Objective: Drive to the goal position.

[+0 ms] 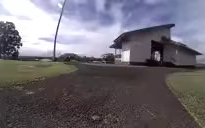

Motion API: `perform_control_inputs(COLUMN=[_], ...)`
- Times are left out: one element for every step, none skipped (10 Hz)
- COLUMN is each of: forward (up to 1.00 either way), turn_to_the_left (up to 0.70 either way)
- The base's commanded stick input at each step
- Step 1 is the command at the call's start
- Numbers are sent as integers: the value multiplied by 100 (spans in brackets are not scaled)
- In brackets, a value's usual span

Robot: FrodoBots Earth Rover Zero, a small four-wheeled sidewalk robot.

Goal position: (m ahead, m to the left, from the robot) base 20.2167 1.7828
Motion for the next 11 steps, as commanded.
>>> perform_control_inputs(forward=[50,50,50,50,50,50,50,50,50,50,50], turn_to_the_left=[0,0,0,0,0,0,0,0,0,0,0])
